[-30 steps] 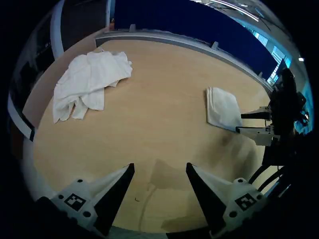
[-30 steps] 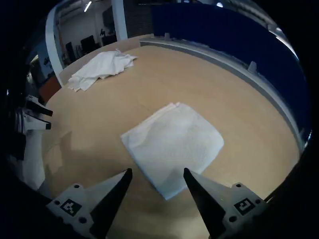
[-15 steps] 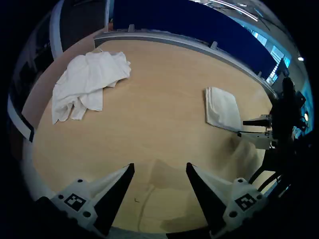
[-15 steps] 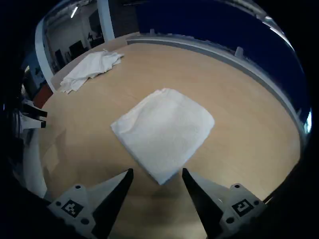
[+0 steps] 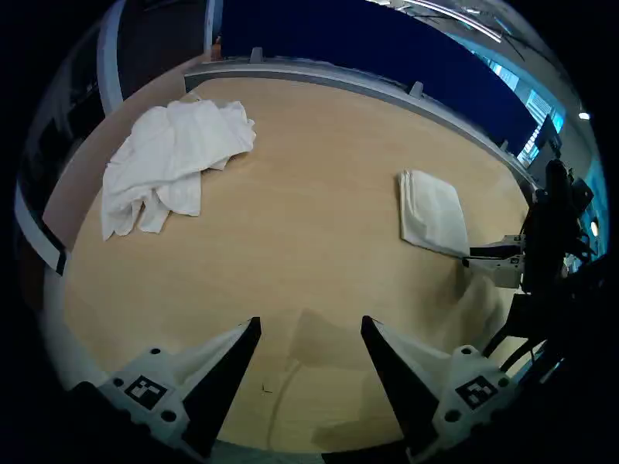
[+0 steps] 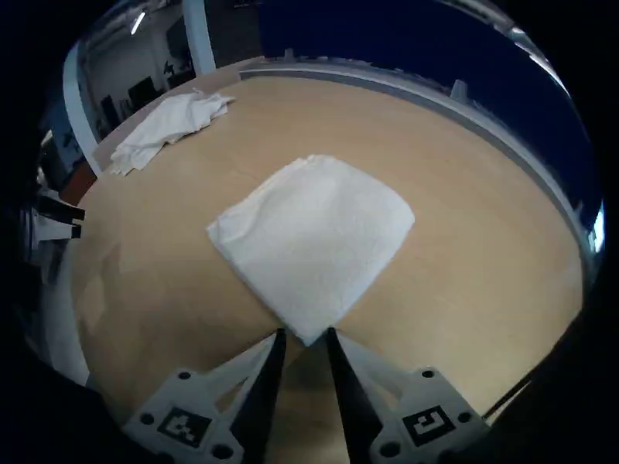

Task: Fold towel

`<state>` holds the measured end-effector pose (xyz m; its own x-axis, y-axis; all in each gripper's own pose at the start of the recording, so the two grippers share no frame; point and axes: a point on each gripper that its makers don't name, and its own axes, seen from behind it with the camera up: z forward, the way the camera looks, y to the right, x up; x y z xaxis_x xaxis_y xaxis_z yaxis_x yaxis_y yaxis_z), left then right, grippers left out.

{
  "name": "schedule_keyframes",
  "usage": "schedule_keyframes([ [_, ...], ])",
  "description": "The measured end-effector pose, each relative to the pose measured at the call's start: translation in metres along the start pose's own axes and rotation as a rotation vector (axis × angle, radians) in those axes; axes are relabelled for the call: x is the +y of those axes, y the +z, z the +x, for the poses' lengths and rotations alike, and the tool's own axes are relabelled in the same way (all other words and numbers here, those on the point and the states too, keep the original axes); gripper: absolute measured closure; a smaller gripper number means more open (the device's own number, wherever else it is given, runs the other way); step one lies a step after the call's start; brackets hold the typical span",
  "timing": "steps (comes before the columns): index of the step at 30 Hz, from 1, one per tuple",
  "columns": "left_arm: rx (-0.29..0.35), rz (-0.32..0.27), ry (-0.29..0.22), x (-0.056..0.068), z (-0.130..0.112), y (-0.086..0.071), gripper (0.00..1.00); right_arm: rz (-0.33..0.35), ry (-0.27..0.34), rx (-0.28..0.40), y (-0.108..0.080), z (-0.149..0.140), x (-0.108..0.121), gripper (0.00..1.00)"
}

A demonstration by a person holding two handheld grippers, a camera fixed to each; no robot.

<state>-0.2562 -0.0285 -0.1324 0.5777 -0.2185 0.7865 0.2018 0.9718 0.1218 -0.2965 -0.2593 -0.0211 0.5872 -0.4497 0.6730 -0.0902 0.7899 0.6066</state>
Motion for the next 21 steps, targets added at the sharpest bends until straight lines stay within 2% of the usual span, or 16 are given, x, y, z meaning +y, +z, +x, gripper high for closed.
schedule_keyframes([
  [5, 0.000, -0.001, -0.001, 0.001, 0.000, 0.000, 0.04, 0.000, 0.009, -0.002, 0.000, -0.001, 0.003, 0.75],
  [9, 0.000, 0.000, 0.000, 0.002, 0.000, 0.001, 0.04, 0.002, 0.007, -0.005, -0.002, -0.002, 0.003, 0.90],
  [11, 0.000, 0.000, 0.001, 0.002, 0.000, 0.002, 0.04, -0.002, 0.004, -0.001, -0.002, -0.002, 0.004, 0.95],
  [21, 0.002, -0.003, 0.003, 0.003, 0.001, 0.001, 0.04, 0.012, -0.028, 0.035, -0.011, 0.010, 0.002, 0.98],
])
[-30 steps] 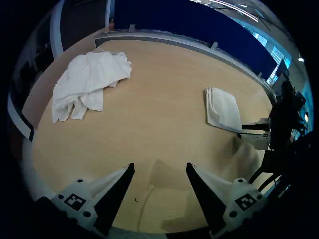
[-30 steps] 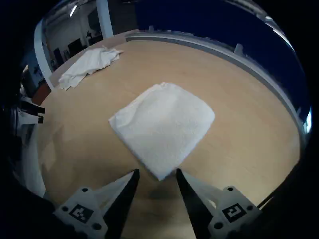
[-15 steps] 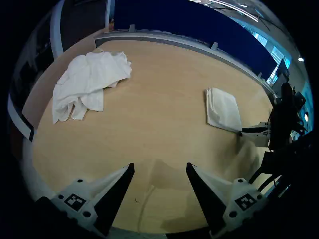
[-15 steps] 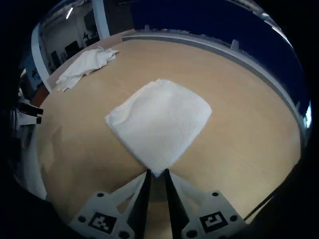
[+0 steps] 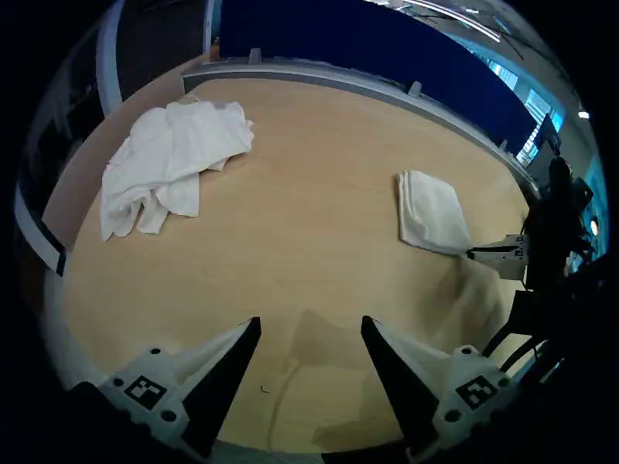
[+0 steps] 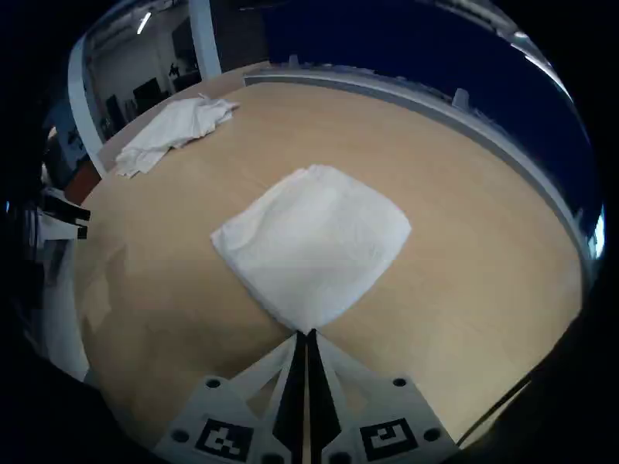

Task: Fold towel

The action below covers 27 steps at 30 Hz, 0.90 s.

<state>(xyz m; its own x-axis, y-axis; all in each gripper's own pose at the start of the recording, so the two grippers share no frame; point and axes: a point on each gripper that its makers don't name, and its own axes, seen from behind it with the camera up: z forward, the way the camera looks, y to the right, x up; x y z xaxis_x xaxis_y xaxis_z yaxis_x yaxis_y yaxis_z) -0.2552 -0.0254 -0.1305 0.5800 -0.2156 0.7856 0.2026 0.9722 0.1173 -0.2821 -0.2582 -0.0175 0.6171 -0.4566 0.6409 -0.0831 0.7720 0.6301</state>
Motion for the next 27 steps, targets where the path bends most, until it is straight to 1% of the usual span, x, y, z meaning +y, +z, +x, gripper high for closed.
schedule_keyframes([
  [6, 0.008, -0.005, 0.005, 0.002, 0.004, -0.002, 0.04, 0.004, -0.023, 0.084, -0.022, 0.038, 0.001, 0.98],
  [13, 0.024, -0.013, 0.011, 0.007, 0.010, -0.004, 0.04, 0.016, -0.061, 0.200, -0.054, 0.099, 0.000, 0.98],
  [17, 0.035, -0.017, 0.014, 0.010, 0.013, -0.005, 0.04, 0.020, -0.082, 0.249, -0.072, 0.127, 0.000, 0.98],
  [21, 0.045, -0.022, 0.016, 0.013, 0.015, -0.006, 0.04, 0.021, -0.094, 0.290, -0.087, 0.149, 0.002, 0.98],
  [27, 0.053, -0.027, 0.021, 0.017, 0.016, -0.009, 0.04, 0.012, -0.108, 0.316, -0.103, 0.162, 0.007, 0.98],
])
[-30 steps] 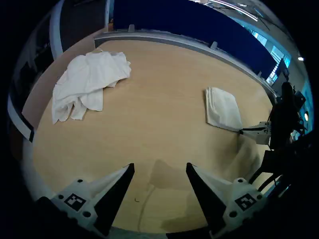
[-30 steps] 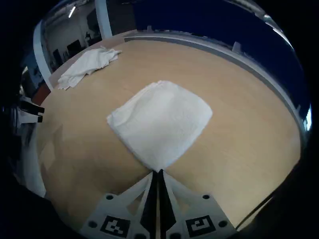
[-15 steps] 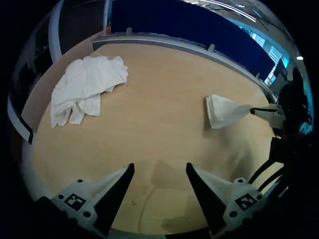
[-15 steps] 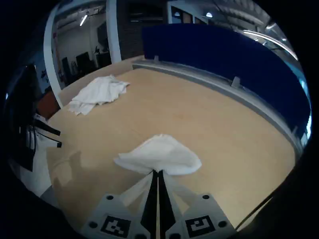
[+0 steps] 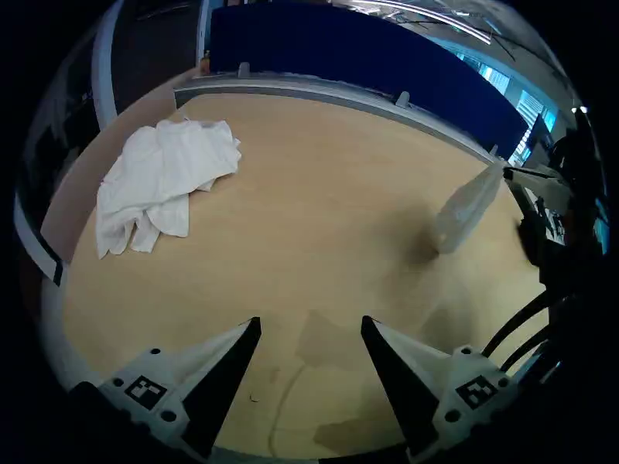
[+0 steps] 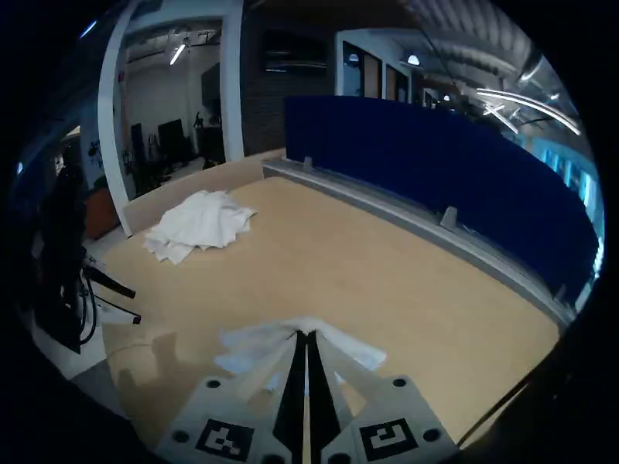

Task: Fold towel

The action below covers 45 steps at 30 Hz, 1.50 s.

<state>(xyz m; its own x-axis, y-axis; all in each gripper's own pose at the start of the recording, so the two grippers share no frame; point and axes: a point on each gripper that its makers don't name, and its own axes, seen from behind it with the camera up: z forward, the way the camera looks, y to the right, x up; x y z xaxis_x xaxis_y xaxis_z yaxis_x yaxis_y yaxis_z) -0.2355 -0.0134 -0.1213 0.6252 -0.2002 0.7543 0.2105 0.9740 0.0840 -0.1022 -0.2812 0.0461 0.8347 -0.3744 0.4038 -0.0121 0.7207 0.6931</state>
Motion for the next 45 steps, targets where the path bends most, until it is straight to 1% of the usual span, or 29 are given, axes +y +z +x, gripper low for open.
schedule_keyframes([
  [12, 0.006, -0.010, 0.000, 0.005, 0.001, -0.007, 0.03, -0.031, 0.018, 0.027, -0.016, 0.008, 0.016, 0.98],
  [17, 0.004, -0.014, 0.006, 0.008, 0.001, -0.006, 0.04, -0.047, 0.032, 0.030, -0.026, 0.006, 0.029, 0.98],
  [21, 0.002, -0.015, 0.016, 0.010, 0.000, -0.005, 0.04, -0.060, 0.032, 0.025, -0.037, 0.002, 0.044, 0.98],
  [27, -0.001, -0.017, 0.025, 0.015, -0.001, -0.004, 0.04, -0.078, 0.037, 0.006, -0.058, -0.009, 0.078, 0.98],
  [36, -0.004, -0.015, 0.032, 0.022, -0.003, -0.005, 0.04, -0.107, 0.055, -0.026, -0.083, -0.030, 0.138, 0.97],
  [45, -0.010, -0.003, 0.034, 0.025, -0.005, -0.005, 0.04, -0.135, 0.095, -0.047, -0.105, -0.049, 0.200, 0.97],
])
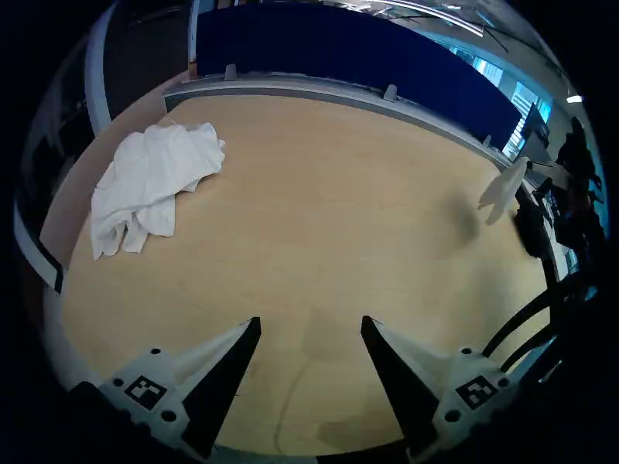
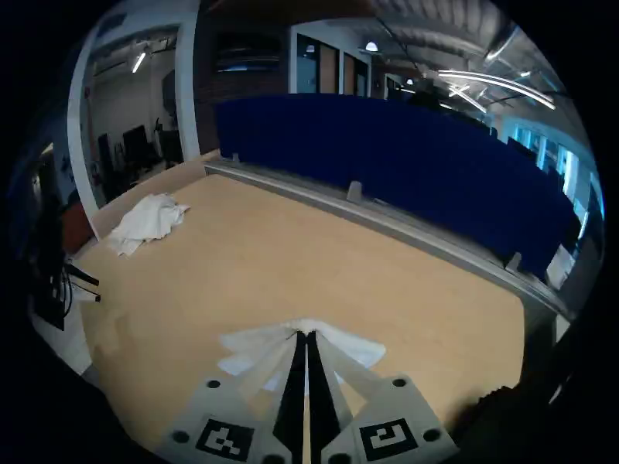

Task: Fold towel

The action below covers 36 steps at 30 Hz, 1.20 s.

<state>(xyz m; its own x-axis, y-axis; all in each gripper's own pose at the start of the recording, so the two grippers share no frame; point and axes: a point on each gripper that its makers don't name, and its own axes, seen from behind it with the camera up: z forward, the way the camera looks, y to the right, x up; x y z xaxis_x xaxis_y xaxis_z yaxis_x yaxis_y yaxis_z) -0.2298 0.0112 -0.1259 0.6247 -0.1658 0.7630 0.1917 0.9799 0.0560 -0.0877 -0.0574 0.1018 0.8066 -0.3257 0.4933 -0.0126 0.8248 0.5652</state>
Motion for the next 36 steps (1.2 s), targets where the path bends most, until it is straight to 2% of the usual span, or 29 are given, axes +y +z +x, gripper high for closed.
schedule_keyframes([
  [10, -0.002, 0.010, -0.004, -0.001, 0.003, -0.002, 0.04, -0.045, 0.019, -0.032, -0.015, -0.012, 0.071, 0.97],
  [20, -0.004, 0.015, -0.002, 0.000, 0.003, 0.001, 0.04, -0.083, 0.020, -0.078, -0.021, -0.018, 0.125, 0.97],
  [26, -0.005, 0.017, 0.004, 0.003, 0.005, 0.002, 0.04, -0.098, 0.028, -0.091, -0.020, -0.021, 0.141, 0.97],
  [36, -0.006, 0.021, 0.006, 0.006, 0.010, 0.003, 0.03, -0.120, 0.040, -0.093, -0.015, -0.022, 0.152, 0.97],
])
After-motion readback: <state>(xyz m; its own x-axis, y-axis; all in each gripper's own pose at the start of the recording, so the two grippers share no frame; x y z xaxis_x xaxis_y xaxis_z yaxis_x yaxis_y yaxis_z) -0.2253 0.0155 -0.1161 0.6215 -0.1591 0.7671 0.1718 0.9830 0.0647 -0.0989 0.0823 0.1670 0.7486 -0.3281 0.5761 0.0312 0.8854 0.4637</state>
